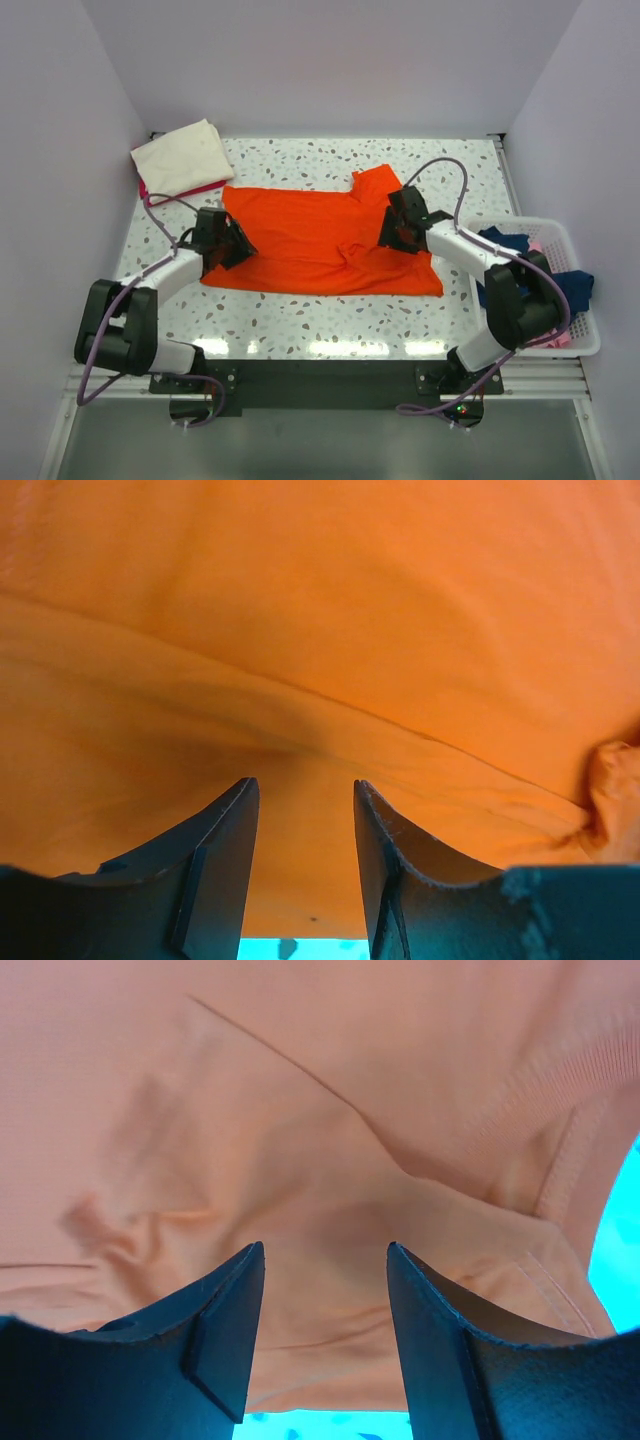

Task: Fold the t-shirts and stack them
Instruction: Fold the tshirt

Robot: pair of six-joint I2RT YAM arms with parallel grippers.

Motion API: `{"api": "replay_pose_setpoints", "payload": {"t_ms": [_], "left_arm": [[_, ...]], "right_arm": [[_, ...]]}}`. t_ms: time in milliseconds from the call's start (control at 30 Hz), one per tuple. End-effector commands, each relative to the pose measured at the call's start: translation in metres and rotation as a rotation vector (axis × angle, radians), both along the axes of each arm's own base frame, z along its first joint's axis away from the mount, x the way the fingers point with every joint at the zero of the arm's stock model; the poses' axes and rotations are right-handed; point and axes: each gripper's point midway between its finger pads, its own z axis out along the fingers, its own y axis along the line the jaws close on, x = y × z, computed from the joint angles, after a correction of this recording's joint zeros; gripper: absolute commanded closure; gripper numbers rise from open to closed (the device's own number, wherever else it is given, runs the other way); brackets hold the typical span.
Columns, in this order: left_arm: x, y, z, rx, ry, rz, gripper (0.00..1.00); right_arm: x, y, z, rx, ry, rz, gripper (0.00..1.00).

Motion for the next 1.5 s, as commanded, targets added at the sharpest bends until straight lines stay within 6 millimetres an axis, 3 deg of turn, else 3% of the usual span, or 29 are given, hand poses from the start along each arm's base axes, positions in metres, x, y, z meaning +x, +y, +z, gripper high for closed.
{"api": "replay_pose_setpoints", "payload": {"t_ms": [0,200,500,633,933,1067,1133,1200,1267,1333,1400,1433,1467], "left_arm": [[0.001,0.023,-0.017,0.080,0.009,0.144,0.53],[-0.033,0.045,-0.043,0.145,0.106,0.251,0.53],[-0.066,0.059,-0.051,0.164,0.149,0.329,0.52],[-0.083,0.059,-0.053,0.142,0.166,0.343,0.52],[-0.106,0.055,-0.052,0.102,0.186,0.330,0.51],[-0.106,0.048,-0.042,0.067,0.171,0.299,0.50],[-0.100,0.046,-0.032,0.060,0.153,0.289,0.47],[-0.078,0.044,-0.004,0.058,0.081,0.276,0.43],[-0.053,0.043,0.026,0.073,0.014,0.259,0.40],[-0.035,0.049,0.043,0.104,-0.026,0.278,0.35],[-0.006,0.055,0.068,0.138,-0.079,0.293,0.35],[0.004,0.057,0.074,0.152,-0.095,0.305,0.34],[0.021,0.059,0.085,0.166,-0.113,0.305,0.34]], "right_arm": [[-0.007,-0.005,-0.016,0.017,0.029,-0.022,0.44],[-0.017,-0.013,-0.038,-0.001,0.077,-0.044,0.44],[-0.029,-0.026,-0.059,-0.034,0.128,-0.060,0.42],[-0.047,-0.032,-0.066,-0.039,0.167,-0.060,0.41],[-0.091,-0.034,-0.058,0.024,0.203,-0.040,0.40],[-0.094,-0.034,-0.043,0.036,0.194,-0.023,0.39],[-0.079,-0.027,-0.022,0.055,0.140,-0.004,0.39],[-0.065,-0.018,-0.001,0.084,0.101,0.021,0.37],[-0.037,-0.007,0.030,0.120,0.023,0.043,0.36],[-0.009,0.001,0.059,0.148,-0.053,0.056,0.35],[0.019,0.002,0.063,0.174,-0.077,0.053,0.35],[0.038,0.002,0.078,0.181,-0.124,0.053,0.36],[0.056,-0.005,0.068,0.190,-0.119,0.035,0.36]]}}
